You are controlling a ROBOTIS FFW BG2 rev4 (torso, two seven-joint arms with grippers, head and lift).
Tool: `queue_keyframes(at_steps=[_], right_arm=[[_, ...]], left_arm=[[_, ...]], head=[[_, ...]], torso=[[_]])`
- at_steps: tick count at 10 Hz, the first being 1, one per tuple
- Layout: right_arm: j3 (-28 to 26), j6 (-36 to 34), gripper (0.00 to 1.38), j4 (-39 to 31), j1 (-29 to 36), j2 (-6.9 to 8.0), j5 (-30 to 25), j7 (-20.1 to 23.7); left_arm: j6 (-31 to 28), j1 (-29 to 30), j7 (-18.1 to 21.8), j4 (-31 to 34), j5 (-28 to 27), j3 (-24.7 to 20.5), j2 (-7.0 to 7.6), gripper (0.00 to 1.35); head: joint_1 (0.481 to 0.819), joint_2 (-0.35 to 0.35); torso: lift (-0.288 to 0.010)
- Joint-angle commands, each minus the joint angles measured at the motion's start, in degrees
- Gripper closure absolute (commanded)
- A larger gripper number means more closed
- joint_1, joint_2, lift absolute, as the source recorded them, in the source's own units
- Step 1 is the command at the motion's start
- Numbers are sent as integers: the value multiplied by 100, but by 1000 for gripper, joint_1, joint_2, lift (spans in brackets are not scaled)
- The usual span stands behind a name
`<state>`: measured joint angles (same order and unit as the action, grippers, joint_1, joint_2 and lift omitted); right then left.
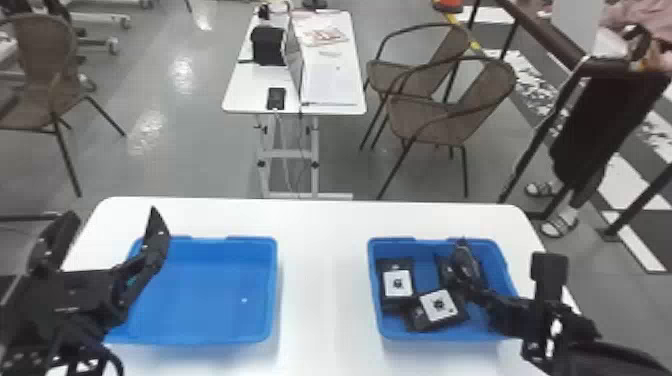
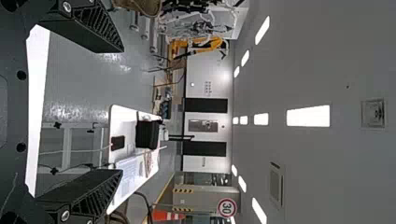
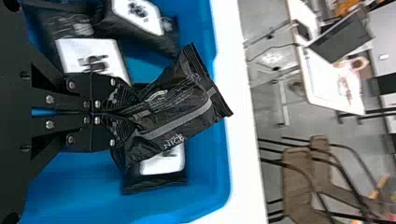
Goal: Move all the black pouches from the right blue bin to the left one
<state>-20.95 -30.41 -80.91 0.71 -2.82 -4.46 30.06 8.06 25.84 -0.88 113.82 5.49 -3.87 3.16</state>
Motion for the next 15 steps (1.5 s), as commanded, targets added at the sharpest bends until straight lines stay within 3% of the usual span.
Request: queue_keyframes(at_steps=[1,3,4,6,7,8,9,11,15], right_arm=[[117,-8,1274,-567,122,27,270,9],[662,-158,1274,-1402,183,-52,692,44],[1155,-175,1274,-1498,43,-158,982,105],[2262,-131,1274,-1085,-590,-263,1351,369],[2684,9,1274,-795,-880,-263,1500,422],[2991,150,1274,-496,-1135,-255,1597,457],[3264,282,1274,-180,-1399,-228,1623,501],[3686,484,1274,330,-1820,-158,1720,545],[4881,633,1274,848,-2409,-105,2608,624]], left_arm=[[12,-9,0,0,-4,-8,-26,101],[-50,-35,0,0,172,-17,-43,101],[-190,-88,8,0,515,1,-69,101],[-647,-439,386,53,1086,62,10,101],[-893,-642,457,97,1288,212,150,101],[-1456,-879,509,141,1657,361,291,96],[-2089,-1107,747,141,2044,361,335,94],[-2959,-1362,1116,97,2352,308,282,108],[-3170,-1573,1432,-149,2431,335,150,117]], head=[[695,-81],[695,-48],[695,-35],[695,62],[695,118],[695,139],[695,163],[695,165],[695,206]], torso=[[10],[10],[10],[10],[10],[10],[10],[10],[10]])
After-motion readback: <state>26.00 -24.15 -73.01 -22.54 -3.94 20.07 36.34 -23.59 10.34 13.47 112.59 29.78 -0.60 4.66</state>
